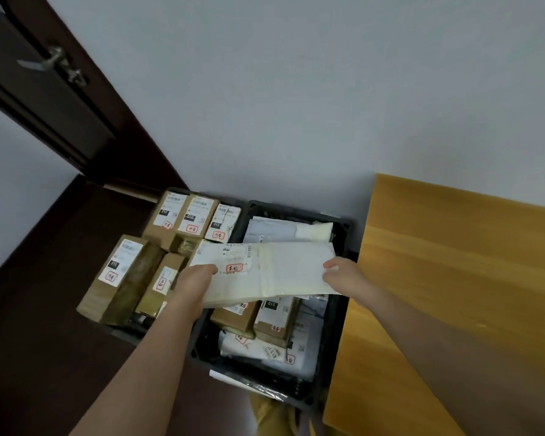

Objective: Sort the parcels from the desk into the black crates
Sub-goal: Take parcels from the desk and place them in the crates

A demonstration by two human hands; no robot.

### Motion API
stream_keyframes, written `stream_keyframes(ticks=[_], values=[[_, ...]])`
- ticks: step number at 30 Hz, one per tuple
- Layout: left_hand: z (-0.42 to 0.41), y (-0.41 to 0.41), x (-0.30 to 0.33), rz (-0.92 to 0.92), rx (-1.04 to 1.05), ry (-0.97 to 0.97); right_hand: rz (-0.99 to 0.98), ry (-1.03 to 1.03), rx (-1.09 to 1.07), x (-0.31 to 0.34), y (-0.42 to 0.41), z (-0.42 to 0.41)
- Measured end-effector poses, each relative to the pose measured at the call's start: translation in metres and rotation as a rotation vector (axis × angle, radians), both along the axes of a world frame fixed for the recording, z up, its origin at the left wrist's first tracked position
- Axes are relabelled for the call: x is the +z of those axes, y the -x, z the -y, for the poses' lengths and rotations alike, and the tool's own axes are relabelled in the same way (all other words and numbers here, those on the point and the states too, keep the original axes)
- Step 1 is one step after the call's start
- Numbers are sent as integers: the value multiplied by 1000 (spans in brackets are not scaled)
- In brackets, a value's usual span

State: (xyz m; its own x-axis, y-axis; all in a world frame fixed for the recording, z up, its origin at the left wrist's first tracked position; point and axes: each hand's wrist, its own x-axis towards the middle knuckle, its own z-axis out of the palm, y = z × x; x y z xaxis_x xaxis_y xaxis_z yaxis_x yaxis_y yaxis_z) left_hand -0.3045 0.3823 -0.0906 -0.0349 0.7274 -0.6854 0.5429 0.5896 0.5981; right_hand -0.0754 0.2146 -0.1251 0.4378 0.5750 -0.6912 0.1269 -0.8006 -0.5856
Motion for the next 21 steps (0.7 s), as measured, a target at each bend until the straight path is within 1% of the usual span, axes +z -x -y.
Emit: stream_keyframes(ticks=[5, 7, 11, 13, 14, 16, 19, 21], values=[[-30, -8, -33, -39, -185, 14, 20, 67, -58, -22, 18, -18], [-45, -13, -45, -27, -255, 11, 46, 85, -137, -35, 27, -22], [-75, -19, -71, 49, -365, -3, 237, 59, -320, -62, 43, -33], [-92, -23, -87, 89, -474, 2, 292, 12, -384, -72, 47, -41], [-99, -25, -99, 99, -562, -12, 292, 1, -372, -77, 48, -44], [-107, -30, -122, 73, -796, -75, 301, 19, -259, -88, 49, -49], [-107, -41, -152, -46, -1144, -182, 422, 104, -53, -105, 48, -55], [-107, -49, -166, -145, -1296, -259, 472, 141, 34, -113, 47, -62]])
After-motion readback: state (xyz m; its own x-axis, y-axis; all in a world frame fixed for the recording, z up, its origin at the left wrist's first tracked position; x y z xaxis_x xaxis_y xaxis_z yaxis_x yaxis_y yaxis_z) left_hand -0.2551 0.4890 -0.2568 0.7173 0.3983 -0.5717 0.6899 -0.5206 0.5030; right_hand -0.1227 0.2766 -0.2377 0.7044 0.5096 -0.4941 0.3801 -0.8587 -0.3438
